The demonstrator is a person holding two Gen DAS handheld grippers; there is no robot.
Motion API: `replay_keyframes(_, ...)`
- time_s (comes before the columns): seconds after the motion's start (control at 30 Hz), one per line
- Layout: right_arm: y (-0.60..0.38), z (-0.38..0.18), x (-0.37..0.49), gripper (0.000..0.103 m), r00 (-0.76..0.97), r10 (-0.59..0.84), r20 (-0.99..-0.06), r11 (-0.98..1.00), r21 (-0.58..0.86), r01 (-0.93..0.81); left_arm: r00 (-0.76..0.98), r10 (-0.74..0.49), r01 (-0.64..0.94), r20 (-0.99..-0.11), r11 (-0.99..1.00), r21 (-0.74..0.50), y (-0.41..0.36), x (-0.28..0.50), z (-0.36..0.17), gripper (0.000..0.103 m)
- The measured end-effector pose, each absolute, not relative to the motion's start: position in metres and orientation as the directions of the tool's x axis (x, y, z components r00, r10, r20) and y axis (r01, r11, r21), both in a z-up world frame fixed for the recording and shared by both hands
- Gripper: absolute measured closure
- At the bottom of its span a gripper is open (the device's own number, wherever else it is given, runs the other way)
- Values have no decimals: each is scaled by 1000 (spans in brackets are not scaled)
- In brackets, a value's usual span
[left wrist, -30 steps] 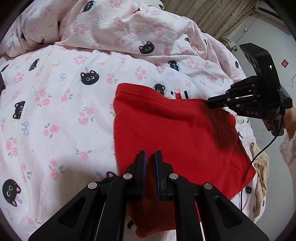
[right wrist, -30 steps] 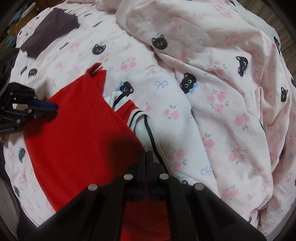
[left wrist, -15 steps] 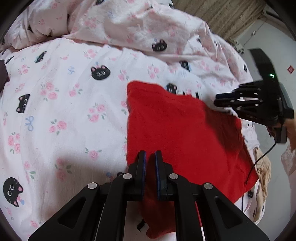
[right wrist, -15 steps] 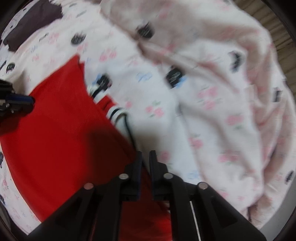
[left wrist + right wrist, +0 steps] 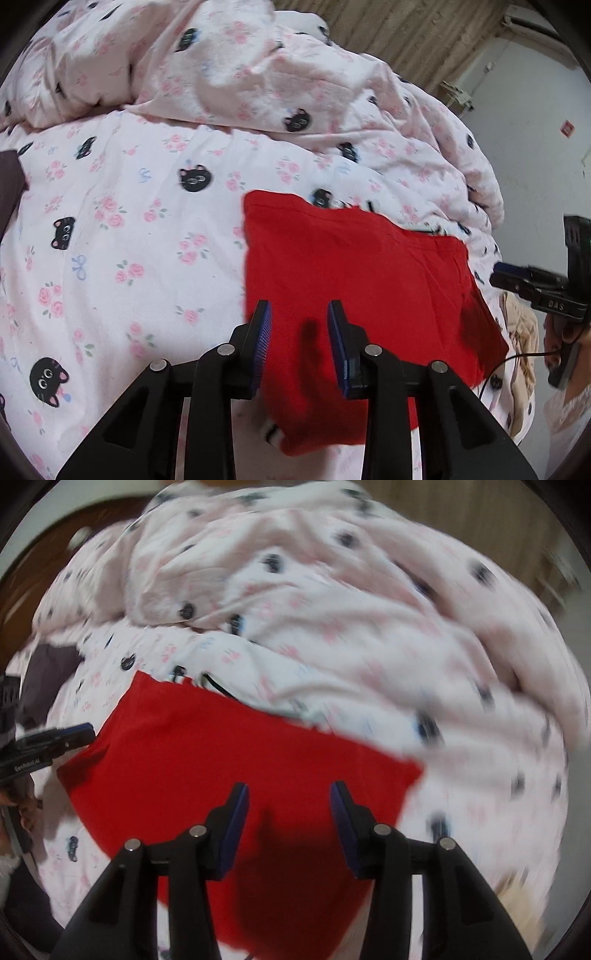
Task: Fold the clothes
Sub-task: 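Open the left gripper and release the folded jersey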
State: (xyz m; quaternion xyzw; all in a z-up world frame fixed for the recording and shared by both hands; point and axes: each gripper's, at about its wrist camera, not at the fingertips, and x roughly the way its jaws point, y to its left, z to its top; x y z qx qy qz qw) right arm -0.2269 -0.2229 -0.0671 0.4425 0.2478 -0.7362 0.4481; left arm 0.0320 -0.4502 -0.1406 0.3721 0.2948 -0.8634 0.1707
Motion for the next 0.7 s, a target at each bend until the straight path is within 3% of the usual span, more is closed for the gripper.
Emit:
replay_keyframes(0.2,-159,-98,-227,43,-202,-452,-869,-666,179,724,-680,-54,386,-731,-874,-294,-396,15,-133,75)
replay_keyframes(0.4,-110,-106,-249,42,-126,-607,-785,-691,442,571,-675,-23,212,-737,-964,-163,-316,-8,-137,75)
replay_keyframes(0.7,-92,-110,-256,42,-82,-631,-771,-659,478,580,-649,-35,51,-760,-999,2,-219,-46,-140,75)
